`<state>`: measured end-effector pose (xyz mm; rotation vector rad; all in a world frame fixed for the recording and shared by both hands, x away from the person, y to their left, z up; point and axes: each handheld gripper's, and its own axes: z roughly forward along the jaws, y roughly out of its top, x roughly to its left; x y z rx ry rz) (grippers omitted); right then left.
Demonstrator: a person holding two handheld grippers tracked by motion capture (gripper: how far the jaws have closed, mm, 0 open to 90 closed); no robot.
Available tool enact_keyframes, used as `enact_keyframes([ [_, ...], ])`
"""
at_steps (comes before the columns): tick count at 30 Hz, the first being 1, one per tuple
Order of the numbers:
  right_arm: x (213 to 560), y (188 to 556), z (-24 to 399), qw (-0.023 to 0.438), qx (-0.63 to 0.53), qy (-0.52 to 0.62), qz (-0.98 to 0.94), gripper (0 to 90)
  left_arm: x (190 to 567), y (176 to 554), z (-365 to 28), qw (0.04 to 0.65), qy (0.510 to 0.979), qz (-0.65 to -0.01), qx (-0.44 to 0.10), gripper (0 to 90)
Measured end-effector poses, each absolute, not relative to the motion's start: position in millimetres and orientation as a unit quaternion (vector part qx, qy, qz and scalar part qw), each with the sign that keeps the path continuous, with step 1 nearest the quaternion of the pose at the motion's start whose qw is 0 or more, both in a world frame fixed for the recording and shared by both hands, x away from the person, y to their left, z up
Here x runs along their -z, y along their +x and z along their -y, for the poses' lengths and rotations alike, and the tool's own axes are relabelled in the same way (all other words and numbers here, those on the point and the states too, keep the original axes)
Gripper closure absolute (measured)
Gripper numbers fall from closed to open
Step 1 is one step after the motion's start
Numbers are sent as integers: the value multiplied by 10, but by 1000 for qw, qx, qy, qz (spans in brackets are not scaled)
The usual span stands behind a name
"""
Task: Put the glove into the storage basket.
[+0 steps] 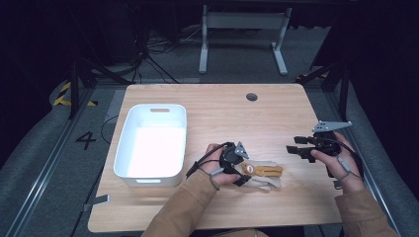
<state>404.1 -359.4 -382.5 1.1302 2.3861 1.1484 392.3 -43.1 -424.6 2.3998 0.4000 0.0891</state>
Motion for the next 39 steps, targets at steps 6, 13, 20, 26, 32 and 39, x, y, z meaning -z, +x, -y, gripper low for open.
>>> enact_keyframes([
  [6, 3843, 4044, 3567, 127, -392, 388, -824, 415, 4329, 3948, 455, 349, 923, -161, -32, 186],
  [13, 3861, 4048, 3554, 127, -390, 387, -826, 413, 4471, 3950, 441, 363, 916, -170, -31, 171],
  [20, 3874, 4051, 3541, 126, -388, 386, -827, 410, 4535, 3960, 442, 359, 917, -170, -27, 160],
  [26, 3881, 4051, 3529, 125, -387, 384, -829, 408, 4595, 3959, 475, 352, 921, -165, -23, 158],
  [32, 3881, 4049, 3528, 125, -389, 383, -828, 408, 4553, 3952, 455, 363, 918, -158, -25, 168],
  [39, 3886, 4047, 3509, 124, -389, 382, -829, 406, 4530, 3886, 418, 359, 921, -150, -25, 163],
])
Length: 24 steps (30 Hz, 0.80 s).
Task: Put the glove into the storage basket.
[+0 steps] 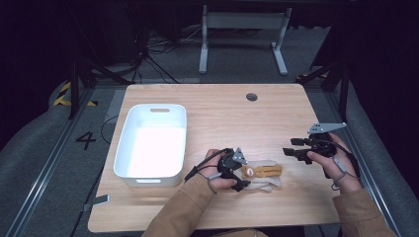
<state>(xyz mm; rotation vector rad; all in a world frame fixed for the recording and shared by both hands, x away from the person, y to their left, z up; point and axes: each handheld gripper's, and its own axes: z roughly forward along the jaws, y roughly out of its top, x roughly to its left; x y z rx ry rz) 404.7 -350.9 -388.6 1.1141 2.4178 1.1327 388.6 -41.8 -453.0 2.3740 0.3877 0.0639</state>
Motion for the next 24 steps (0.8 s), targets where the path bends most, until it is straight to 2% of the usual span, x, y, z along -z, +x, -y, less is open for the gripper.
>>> enact_keyframes([
  [8, 3884, 4041, 3491, 121, -390, 379, -831, 405, 4603, 3876, 422, 356, 922, -151, -21, 160],
  [14, 3878, 4037, 3498, 119, -393, 378, -830, 405, 4514, 3866, 321, 389, 910, -145, -11, 169],
  [24, 3878, 4031, 3464, 119, -394, 374, -831, 404, 4590, 3837, 352, 357, 921, -151, -26, 159],
])
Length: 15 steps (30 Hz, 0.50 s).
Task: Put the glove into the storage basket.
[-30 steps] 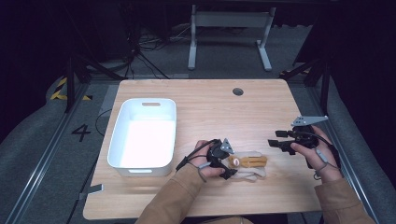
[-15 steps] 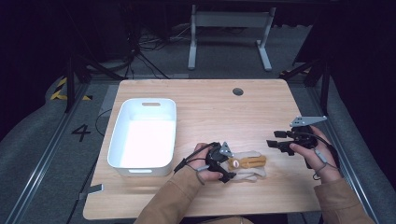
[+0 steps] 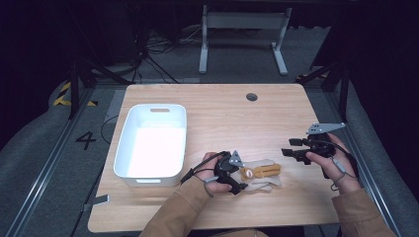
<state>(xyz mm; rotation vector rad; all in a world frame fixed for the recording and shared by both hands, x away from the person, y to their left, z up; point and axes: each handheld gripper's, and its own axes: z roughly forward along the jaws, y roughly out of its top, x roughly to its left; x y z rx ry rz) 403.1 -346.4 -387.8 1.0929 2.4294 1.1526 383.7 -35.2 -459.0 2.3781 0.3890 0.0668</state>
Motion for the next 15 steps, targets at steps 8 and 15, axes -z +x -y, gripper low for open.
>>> enact_keyframes([
  [8, 3875, 4033, 3480, 121, -393, 376, -830, 403, 4650, 3856, 430, 355, 922, -155, -19, 139],
  [15, 3879, 4032, 3467, 121, -394, 375, -830, 402, 4647, 3849, 448, 349, 924, -154, -22, 130],
])
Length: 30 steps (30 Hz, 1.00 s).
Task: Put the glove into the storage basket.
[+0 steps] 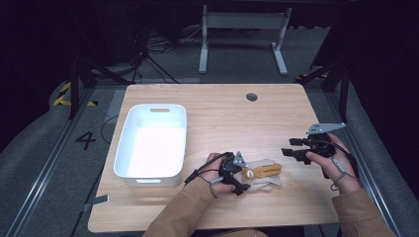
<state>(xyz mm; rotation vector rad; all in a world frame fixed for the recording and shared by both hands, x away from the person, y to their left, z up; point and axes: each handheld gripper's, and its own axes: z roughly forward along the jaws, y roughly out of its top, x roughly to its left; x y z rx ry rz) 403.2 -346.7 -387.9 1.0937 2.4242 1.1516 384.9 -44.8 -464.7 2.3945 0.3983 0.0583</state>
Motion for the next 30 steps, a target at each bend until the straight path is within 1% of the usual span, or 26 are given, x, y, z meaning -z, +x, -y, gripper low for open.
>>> enact_keyframes([
  [7, 3873, 4029, 3472, 122, -394, 376, -830, 401, 4632, 3819, 448, 346, 925, -156, -26, 185],
  [12, 3867, 4024, 3470, 122, -395, 375, -829, 400, 4645, 3805, 423, 355, 921, -155, -29, 209],
  [13, 3867, 4024, 3468, 122, -396, 376, -829, 400, 4647, 3802, 417, 360, 920, -153, -28, 265],
  [14, 3867, 4024, 3468, 122, -396, 376, -829, 400, 4644, 3795, 409, 361, 920, -152, -28, 265],
  [16, 3869, 4026, 3463, 123, -395, 375, -830, 400, 4636, 3768, 403, 363, 919, -154, -27, 354],
  [20, 3867, 4021, 3447, 124, -394, 372, -831, 400, 4634, 3751, 392, 370, 916, -154, -23, 467],
  [24, 3864, 4018, 3442, 126, -395, 372, -831, 400, 4614, 3737, 398, 366, 917, -161, -15, 604],
  [30, 3867, 4019, 3447, 126, -394, 372, -831, 400, 4594, 3705, 423, 357, 919, -168, -13, 706],
])
